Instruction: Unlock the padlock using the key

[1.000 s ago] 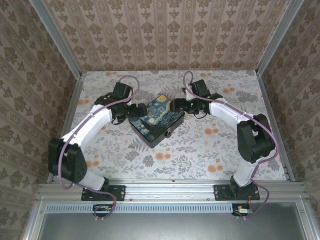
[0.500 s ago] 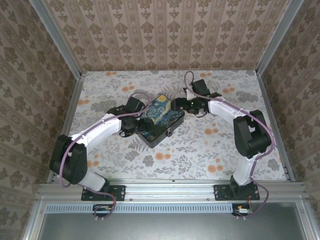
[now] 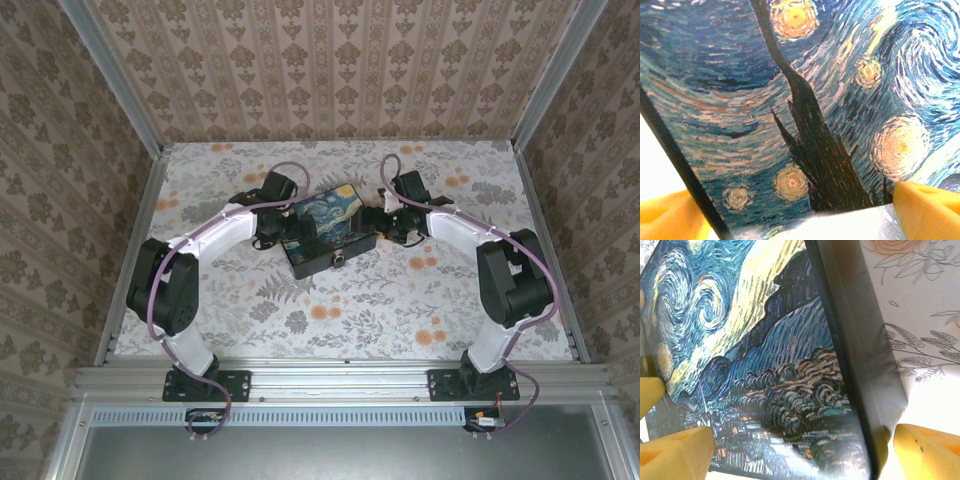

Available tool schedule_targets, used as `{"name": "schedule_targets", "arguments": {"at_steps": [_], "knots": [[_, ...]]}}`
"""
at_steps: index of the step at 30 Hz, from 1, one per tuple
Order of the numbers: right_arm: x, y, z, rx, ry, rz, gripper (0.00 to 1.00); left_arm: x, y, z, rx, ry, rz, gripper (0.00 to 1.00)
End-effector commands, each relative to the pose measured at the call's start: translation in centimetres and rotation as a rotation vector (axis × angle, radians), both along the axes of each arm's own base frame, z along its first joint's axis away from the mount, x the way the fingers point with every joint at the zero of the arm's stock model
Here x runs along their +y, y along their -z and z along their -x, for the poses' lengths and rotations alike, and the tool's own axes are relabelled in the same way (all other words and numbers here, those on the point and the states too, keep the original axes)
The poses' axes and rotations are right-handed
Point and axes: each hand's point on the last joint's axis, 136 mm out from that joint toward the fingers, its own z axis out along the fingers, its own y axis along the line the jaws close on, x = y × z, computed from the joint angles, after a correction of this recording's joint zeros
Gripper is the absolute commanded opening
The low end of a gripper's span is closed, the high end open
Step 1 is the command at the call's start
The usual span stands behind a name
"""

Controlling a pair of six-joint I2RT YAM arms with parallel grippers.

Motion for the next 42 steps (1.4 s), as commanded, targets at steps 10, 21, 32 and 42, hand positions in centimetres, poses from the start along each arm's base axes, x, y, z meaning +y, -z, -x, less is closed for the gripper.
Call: {"name": "schedule_targets", "arguments": {"at_steps": [10, 21, 32, 42], "knots": [[-22.4, -3.7, 6.2, 0.218, 0.678, 0.267, 0.71, 9.1, -6.4, -0.1, -0.242, -0.079, -0.292, 0.95], [-31.2, 1.4, 10.8, 0.407, 0.936, 0.367, 0.53, 9.0, -3.2, 2.5, -0.144, -0.051, -0.268, 0.95], [-32.3, 5.5, 12.7, 0.497, 0.919, 0.436, 0.49, 8.2, -3.3, 2.9, -0.138, -0.027, -0.229, 0.94], [-31.9, 8.5, 11.7, 0.526, 0.906, 0.388, 0.5, 8.0, -4.2, 2.5, -0.162, -0.013, -0.23, 0.94]]}}
